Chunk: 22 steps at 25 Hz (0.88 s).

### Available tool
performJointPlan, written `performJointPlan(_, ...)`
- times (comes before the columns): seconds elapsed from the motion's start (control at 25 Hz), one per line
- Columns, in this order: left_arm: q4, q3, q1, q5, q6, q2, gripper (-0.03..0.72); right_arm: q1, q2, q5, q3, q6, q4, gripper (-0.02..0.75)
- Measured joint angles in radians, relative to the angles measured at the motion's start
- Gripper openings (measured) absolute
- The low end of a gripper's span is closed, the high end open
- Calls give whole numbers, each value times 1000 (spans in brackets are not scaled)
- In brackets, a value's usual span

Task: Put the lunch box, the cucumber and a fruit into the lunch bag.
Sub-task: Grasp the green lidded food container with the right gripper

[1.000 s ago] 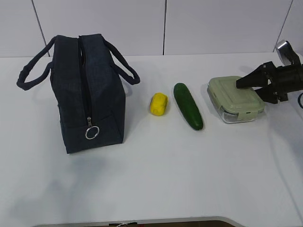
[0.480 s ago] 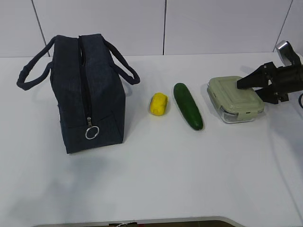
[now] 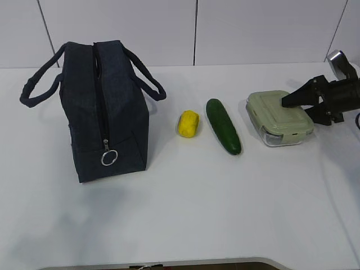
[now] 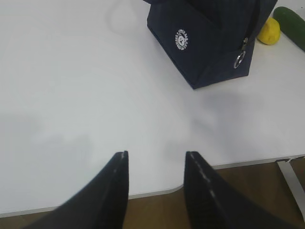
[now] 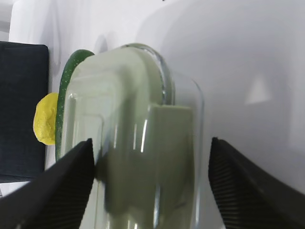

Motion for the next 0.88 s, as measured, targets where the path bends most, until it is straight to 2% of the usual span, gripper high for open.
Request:
performJointPlan(0.28,0,0,0,0,0,0,285,0,0,2,-2,7,0,573)
performJointPlan(0.64,0,0,0,0,0,0,285,0,0,14,-5,37,8,428)
performJointPlan(0.88,0,0,0,0,0,0,285,0,0,16,-5,59,8,406)
